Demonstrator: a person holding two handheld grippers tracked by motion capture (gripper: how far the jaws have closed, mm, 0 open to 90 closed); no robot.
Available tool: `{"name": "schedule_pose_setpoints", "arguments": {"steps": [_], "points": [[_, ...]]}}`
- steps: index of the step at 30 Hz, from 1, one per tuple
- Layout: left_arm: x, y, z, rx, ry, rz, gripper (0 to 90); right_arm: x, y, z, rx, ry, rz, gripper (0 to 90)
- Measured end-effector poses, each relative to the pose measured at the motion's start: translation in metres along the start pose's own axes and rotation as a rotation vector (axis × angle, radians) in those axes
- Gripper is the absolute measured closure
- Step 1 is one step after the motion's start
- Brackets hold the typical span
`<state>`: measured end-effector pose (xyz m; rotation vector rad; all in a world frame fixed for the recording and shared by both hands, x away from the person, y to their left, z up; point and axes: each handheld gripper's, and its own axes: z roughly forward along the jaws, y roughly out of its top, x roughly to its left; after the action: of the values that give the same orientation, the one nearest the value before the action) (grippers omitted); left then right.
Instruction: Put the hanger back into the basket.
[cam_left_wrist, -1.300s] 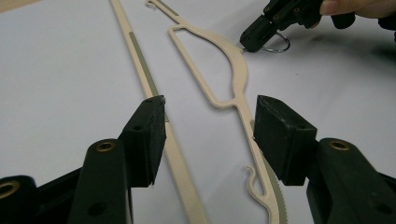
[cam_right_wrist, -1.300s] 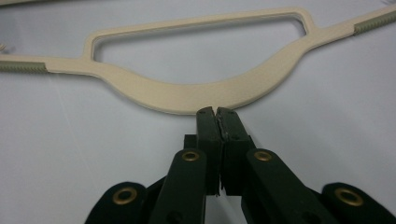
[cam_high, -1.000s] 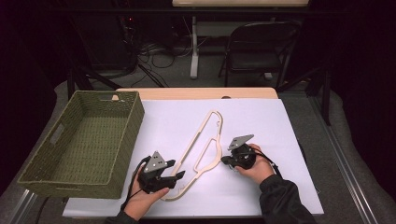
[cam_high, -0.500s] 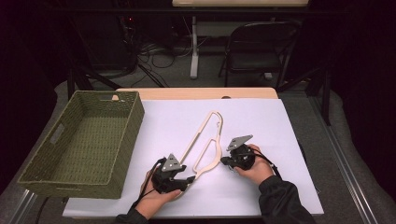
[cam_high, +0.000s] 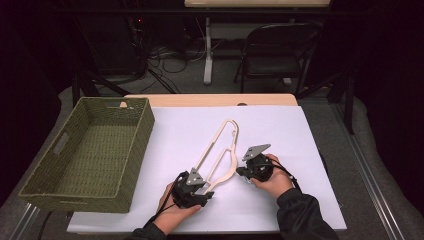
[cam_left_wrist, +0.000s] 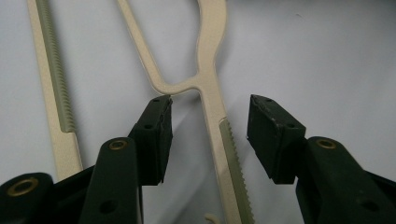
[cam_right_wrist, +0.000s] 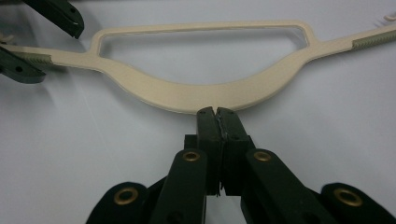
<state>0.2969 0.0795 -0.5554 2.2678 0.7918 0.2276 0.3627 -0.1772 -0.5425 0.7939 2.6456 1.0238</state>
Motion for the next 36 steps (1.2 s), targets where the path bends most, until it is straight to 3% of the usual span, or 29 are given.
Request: {"name": "schedule_pose_setpoints", "arguments": {"steps": [14,17,18,19,22,24,28,31,32,34,36], "points": [[-0.006,0.001,0.003,0.018,0.033,0.015,61.7,0.005,0.013,-0.008,0.007,-0.020,0.012,89.1],[-0.007,0.002,0.003,0.024,0.044,0.019,70.1,0.007,0.019,-0.011,0.007,-0.027,0.003,89.2],[-0.006,0.003,0.002,0.030,0.064,0.012,74.0,0.007,0.020,-0.011,0.003,-0.030,0.000,89.1],[-0.005,0.003,0.002,0.033,0.055,0.002,75.7,0.008,0.020,-0.011,0.003,-0.028,0.000,89.2],[-0.005,0.004,0.001,0.037,0.055,-0.014,77.2,0.009,0.021,-0.011,0.002,-0.026,-0.003,89.1],[-0.004,0.005,0.000,0.049,0.078,-0.010,78.4,0.009,0.021,-0.011,0.007,-0.024,-0.008,89.1],[0.004,0.005,-0.004,0.048,0.087,-0.045,79.7,0.011,0.021,-0.012,-0.021,-0.022,-0.006,87.8],[0.005,0.006,-0.006,0.052,0.089,-0.043,79.8,0.012,0.022,-0.016,-0.050,-0.036,-0.001,83.5],[0.006,0.006,-0.007,0.048,0.091,-0.046,79.8,0.012,0.022,-0.020,-0.056,-0.040,0.007,81.8],[0.008,0.008,-0.010,0.042,0.098,-0.040,79.9,0.013,0.022,-0.033,-0.118,-0.059,0.016,78.7],[0.011,0.011,-0.016,0.035,0.108,-0.030,79.9,0.014,0.020,-0.042,-0.132,-0.070,0.015,77.7]]}}
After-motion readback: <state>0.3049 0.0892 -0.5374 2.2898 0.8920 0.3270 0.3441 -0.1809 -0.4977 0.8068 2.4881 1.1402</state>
